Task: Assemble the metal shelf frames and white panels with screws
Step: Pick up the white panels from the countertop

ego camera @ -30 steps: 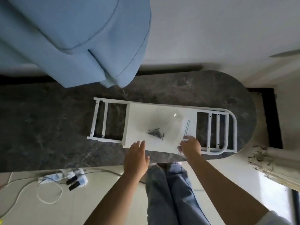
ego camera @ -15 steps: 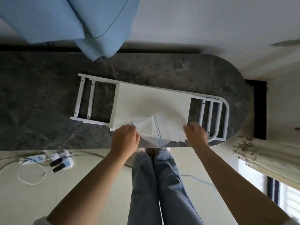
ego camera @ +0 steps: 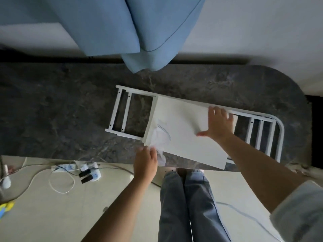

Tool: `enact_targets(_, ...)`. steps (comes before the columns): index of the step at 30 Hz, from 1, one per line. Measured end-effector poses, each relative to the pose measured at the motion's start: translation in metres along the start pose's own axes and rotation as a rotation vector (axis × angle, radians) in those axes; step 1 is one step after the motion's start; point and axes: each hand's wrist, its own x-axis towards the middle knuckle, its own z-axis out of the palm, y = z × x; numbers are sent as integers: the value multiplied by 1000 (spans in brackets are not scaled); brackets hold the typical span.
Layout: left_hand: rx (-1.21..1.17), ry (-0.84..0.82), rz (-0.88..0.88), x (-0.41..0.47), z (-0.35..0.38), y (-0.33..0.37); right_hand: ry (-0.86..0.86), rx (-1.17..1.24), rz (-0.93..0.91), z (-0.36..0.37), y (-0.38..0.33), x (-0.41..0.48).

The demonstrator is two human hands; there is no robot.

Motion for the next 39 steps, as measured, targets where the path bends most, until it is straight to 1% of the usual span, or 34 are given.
enact_targets(2, -58, -24, -40, 2, 12, 3, 19, -32, 50, 8, -4, -15)
enact_targets(4, -106, -41, -63, 4, 18, 9, 2, -30, 114, 15, -6, -29)
enact_targets(7, -84, -73, -91, 8, 19, 16, 7, 34, 190, 23, -8, -43)
enact_targets(10, -68, -93, -121, 9, 22, 21, 26, -14, 185, 25, -7, -41)
enact_targets(14, -208, -57, -146, 7, 28, 22, 3, 22, 202, 15, -15, -31)
enact_targets(17, -289, -29, -172, 8, 30, 24, -22, 93, 222, 13, -20, -28)
enact_targets(21, -335, -76, -183, 8, 28, 27, 2, 205, 208, 9, -28, -22)
enact_targets(25, -406, -95, -190, 5, 24, 26, -7, 271, 248, 5, -32, -15)
enact_targets(28, -476, -89, -193, 4, 23, 28, -42, 286, 219, -1, -28, -12)
enact_targets(30, -476, -94, -199, 5, 29, 24, -76, 283, 218, -5, -27, -13)
enact_targets(32, -473, -122, -200, 3, 24, 25, -53, 348, 191, -11, -28, -12)
enact_targets(35, -425, -159, -194, 6, 13, 23, -16, 513, 49, -32, -29, -17)
enact_targets(37, -436, -150, -205, 7, 6, 20, -15, 481, -74, -50, -32, -30)
enact_targets(39, -446, -102, -197, 0, -3, 16, -5, 422, -184, -61, -38, -50)
